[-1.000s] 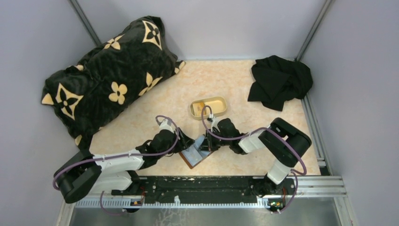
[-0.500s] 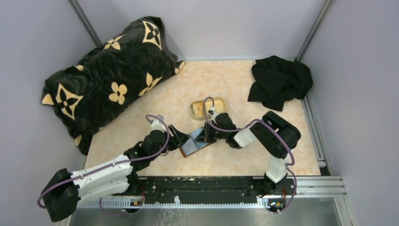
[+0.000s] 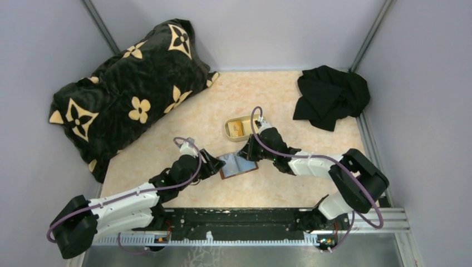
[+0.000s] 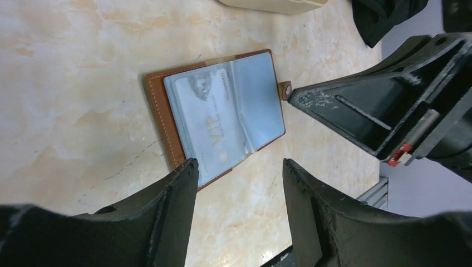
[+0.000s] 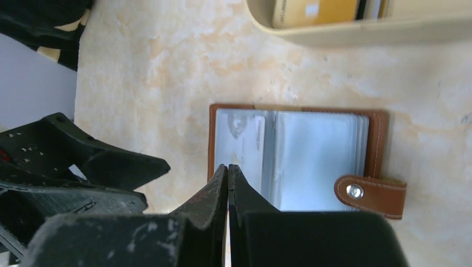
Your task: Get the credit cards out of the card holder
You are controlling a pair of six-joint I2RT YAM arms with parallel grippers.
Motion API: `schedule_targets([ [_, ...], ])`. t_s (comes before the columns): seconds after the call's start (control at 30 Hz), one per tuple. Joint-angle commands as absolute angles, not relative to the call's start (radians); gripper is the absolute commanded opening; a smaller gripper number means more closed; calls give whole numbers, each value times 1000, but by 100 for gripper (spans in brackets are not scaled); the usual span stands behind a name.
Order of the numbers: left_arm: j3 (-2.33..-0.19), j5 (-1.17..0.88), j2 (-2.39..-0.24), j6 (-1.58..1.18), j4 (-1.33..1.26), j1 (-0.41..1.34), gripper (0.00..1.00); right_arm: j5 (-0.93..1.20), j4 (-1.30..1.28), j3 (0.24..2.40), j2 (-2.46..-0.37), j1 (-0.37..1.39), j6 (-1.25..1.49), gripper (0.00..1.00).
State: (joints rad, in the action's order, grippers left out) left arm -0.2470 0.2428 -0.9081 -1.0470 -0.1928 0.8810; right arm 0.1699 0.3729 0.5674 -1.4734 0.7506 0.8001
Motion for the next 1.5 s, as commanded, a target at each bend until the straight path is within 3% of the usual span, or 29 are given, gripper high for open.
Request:
schedule_targets([
  [0.0,-235,225,-971,-1032,-355,878,64,137,244,649,-1442,758,667,0],
  [0.33,-240,129,-1243,-1050,-686,867,64,292,345,621,-1573,725,586,0],
  [1.47,-232,123,-1296,-1025,-615,823,67,363,452,558,-1643,690,605,0],
])
